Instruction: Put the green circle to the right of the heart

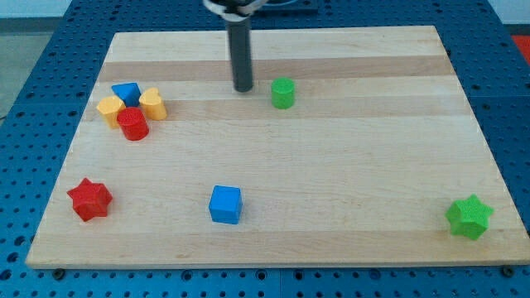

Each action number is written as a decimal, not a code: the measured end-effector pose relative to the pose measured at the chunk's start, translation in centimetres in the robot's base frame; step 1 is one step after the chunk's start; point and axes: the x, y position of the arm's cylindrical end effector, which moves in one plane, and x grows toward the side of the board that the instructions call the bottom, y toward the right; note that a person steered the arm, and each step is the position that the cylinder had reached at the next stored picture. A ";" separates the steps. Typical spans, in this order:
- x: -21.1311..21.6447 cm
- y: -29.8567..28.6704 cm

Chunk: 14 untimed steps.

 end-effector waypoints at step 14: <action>8.4 6.1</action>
